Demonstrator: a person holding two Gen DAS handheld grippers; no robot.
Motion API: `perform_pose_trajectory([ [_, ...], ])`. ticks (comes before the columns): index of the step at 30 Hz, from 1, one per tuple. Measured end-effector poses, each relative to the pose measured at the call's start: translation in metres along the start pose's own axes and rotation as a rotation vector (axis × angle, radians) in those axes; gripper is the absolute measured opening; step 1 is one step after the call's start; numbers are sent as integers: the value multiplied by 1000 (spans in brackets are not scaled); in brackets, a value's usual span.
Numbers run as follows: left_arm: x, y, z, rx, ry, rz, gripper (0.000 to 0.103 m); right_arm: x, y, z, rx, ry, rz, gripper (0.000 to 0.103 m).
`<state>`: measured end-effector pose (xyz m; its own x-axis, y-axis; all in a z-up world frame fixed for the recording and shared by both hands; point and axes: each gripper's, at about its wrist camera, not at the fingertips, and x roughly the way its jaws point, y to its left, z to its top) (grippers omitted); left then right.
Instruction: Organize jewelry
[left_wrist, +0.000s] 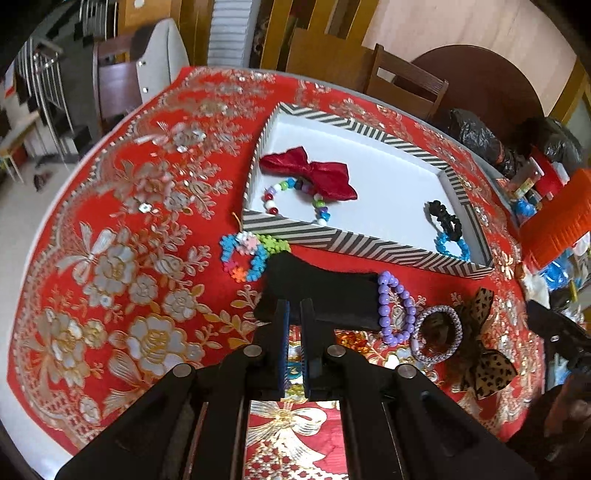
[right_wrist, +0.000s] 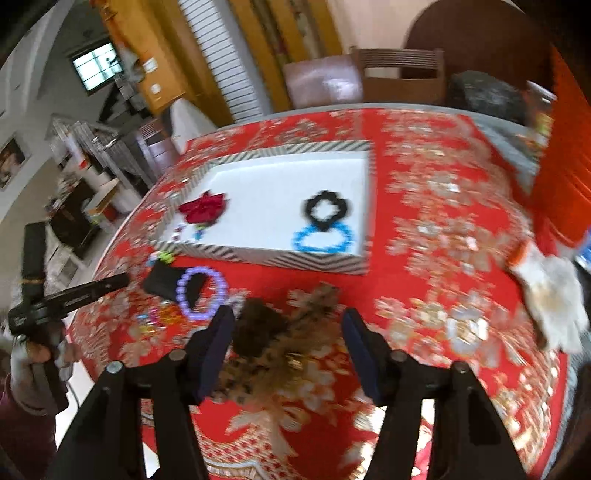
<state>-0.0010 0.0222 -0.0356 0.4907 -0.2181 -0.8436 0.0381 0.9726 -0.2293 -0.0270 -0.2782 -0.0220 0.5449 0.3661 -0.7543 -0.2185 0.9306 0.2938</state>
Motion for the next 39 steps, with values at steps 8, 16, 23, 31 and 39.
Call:
perform_pose_trajectory([
  [8,18,14,14,-108,63,-95,22,68,44,22,-202,152,40,40],
  [16,38,31,19,-197,112,-154,30,105,42,22,-232,239,43,40],
  [23,51,34,24,-232,114,-191,44,115,37,16,-245,274,53,32],
  [31,53,26,23,-179,114,-157,44,106,51,10,-345,244,44,11],
  [39,39,21,23,-150,82,-192,11,60,41,24,-224,121,158,10],
])
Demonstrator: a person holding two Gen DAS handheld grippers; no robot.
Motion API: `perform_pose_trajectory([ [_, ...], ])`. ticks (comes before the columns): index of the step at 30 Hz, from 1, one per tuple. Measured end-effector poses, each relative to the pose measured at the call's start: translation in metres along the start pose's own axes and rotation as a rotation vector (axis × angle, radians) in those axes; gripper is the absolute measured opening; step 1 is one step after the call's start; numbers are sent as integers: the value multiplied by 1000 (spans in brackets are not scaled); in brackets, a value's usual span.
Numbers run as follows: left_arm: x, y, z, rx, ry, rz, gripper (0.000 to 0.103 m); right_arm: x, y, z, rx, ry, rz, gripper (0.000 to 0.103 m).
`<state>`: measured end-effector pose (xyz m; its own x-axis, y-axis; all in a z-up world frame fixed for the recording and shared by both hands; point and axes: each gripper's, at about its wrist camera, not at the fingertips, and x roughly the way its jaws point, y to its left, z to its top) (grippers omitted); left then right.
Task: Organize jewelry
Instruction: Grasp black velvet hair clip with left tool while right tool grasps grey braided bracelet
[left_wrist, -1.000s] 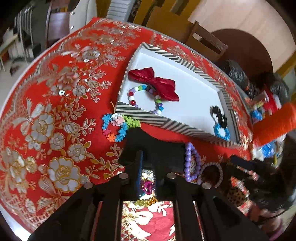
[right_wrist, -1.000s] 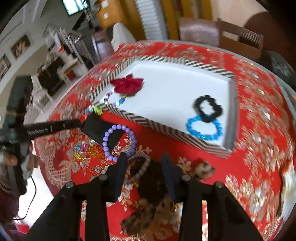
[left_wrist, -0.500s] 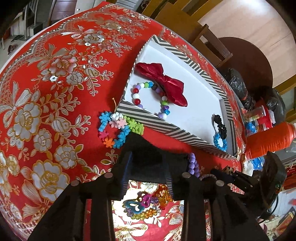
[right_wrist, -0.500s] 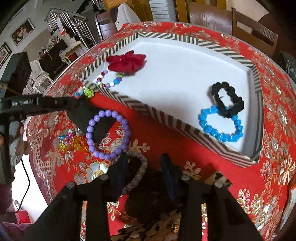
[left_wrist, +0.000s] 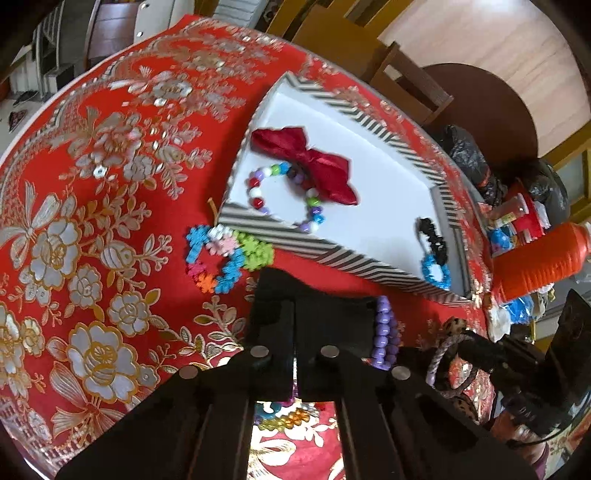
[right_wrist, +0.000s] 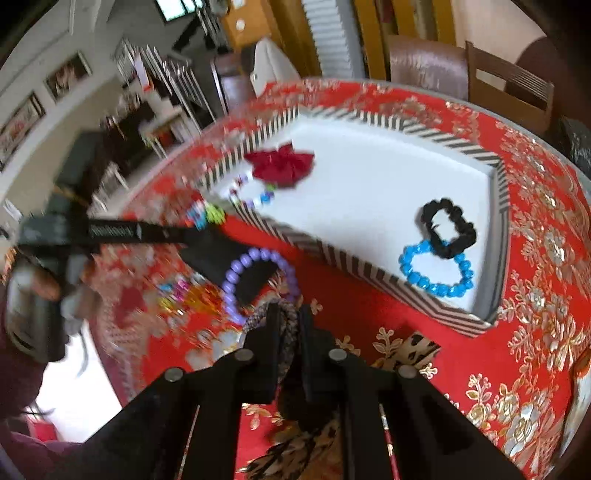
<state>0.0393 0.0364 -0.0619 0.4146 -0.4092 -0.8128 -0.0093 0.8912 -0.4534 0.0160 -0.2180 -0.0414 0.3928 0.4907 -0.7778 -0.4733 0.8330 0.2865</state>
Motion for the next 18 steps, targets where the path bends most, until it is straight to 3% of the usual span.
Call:
perform_pose_trajectory([
  [8,-14,-8,1,20,-33,7,11,-28,-4,3,49,-77,34,10],
  [10,-10,-4,1,0,-21,9,19,-31,-3,2,50,-84,32,10],
  [14,3,-1,-3,-27,18,-7,49,-30,-2,-2,46,-72,25,10],
  [18,16,2,-4,-62,34,11,49,-27,-2,-6,52,-64,18,10],
])
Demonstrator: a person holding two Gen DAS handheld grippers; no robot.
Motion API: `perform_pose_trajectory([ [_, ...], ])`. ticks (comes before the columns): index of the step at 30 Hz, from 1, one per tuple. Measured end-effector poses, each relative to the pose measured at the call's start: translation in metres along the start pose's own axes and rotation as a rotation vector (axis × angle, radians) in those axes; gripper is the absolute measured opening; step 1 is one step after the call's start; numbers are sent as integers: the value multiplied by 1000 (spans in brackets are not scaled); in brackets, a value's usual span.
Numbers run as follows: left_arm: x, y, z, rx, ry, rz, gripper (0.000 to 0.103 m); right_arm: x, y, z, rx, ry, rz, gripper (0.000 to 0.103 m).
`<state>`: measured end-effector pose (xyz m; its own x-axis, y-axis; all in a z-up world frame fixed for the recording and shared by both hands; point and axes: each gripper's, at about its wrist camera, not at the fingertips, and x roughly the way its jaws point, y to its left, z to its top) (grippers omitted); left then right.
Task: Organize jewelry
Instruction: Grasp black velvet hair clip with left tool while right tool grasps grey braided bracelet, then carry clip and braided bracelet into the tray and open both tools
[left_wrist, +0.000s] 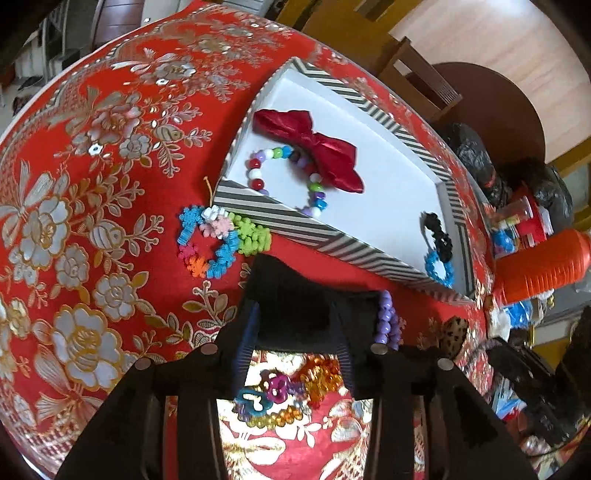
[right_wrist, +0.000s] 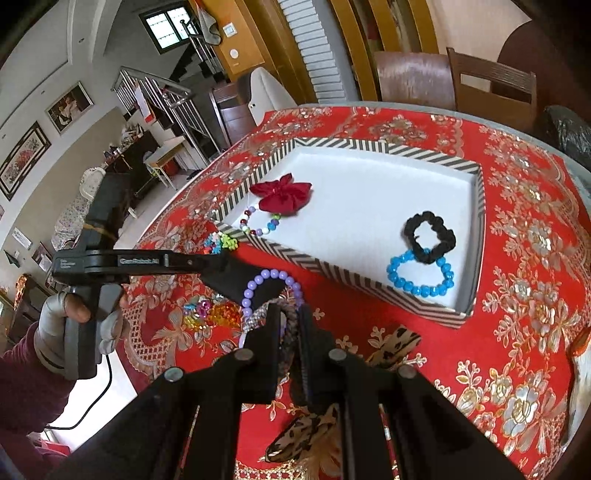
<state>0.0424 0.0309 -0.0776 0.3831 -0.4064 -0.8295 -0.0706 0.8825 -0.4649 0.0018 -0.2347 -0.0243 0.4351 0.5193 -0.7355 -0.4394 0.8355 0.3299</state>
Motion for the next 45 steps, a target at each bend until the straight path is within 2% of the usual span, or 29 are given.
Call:
perform_pose_trajectory([
  [9,-8,11,4,-12,-25,39,50,-9,2,0,-1,-18,-1,10],
  [13,3,16,1,-43,9,25,52,-7,0,0,5,-17,0,10],
  [16,5,6,1,-24,15,18,55,-6,-2,-1,21,-16,4,10],
  [19,6,-3,1,19,19,58,55,-7,-2,-1,19,-21,-2,10],
  [20,6,-5,0,26,16,76,50,-8,-2,-1,20,-24,-2,10],
  [21,5,-5,0,26,14,78,34,-9,-3,-1,25,-33,1,10],
  [24,0,-5,1,26,13,55,24,-13,-3,0,29,-47,2,10],
  [29,-33,-17,3,67,-48,2,22,-19,-1,2,21,-62,-1,10],
  [37,-81,-40,20,134,-150,-21,20,-28,-6,12,32,-95,-12,10],
  [45,-78,-66,44,163,-191,-15,20,-29,-15,29,51,-121,-58,10],
])
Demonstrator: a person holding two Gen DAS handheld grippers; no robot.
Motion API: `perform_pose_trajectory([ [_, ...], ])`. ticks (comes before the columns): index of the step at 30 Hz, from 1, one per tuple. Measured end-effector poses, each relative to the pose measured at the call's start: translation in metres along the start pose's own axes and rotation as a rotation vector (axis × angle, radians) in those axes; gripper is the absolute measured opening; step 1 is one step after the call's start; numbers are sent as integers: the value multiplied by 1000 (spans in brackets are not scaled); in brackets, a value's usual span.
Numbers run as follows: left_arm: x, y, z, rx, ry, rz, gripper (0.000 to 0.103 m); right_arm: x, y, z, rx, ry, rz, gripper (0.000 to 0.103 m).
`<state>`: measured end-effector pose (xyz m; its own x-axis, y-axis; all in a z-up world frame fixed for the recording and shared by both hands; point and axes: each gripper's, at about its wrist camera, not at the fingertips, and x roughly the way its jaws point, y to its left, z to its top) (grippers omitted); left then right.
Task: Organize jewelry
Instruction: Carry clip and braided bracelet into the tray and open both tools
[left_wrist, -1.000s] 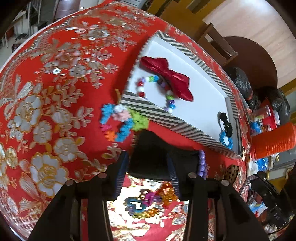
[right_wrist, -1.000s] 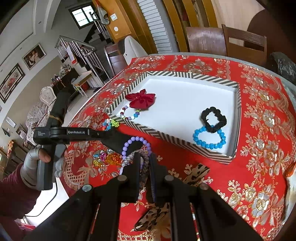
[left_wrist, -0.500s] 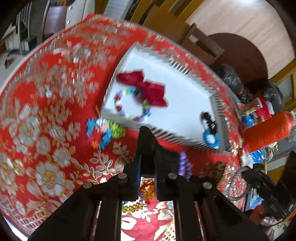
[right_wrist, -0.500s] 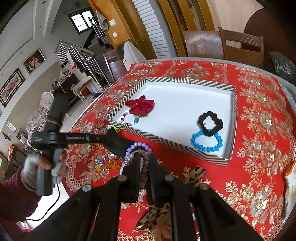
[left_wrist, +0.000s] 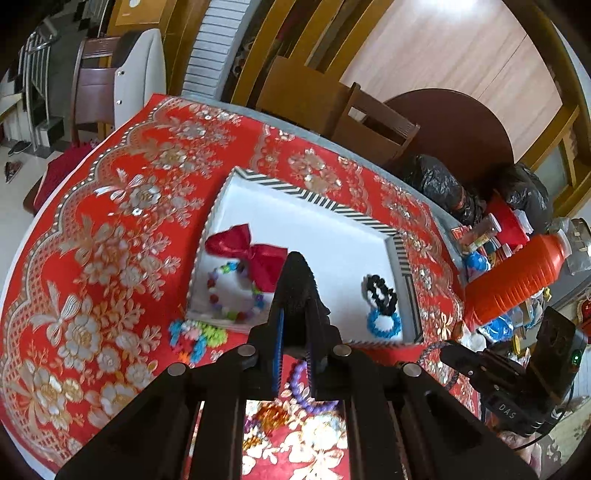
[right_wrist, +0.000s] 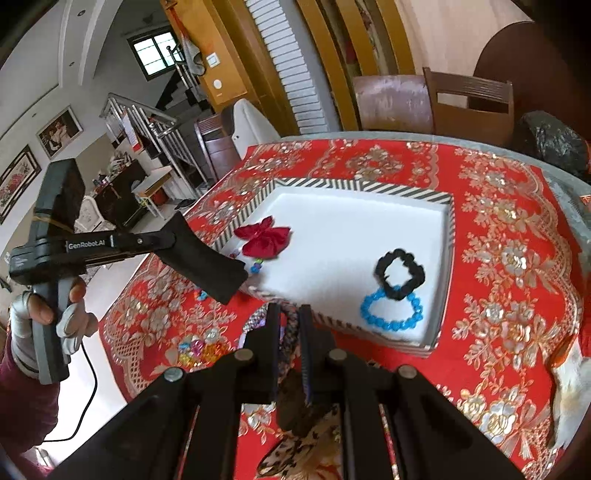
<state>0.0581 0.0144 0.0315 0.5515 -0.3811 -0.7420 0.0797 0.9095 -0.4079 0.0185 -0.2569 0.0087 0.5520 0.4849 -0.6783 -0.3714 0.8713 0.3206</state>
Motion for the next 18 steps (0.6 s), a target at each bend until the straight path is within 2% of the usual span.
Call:
perform_pose_trajectory([
  [9,34,-23,13,55,-3,31,20,21,-20,22,54,-5,-70,10],
  [18,59,-25,34,87,-22,78,20,63,-36,38,101,40,-124,10],
])
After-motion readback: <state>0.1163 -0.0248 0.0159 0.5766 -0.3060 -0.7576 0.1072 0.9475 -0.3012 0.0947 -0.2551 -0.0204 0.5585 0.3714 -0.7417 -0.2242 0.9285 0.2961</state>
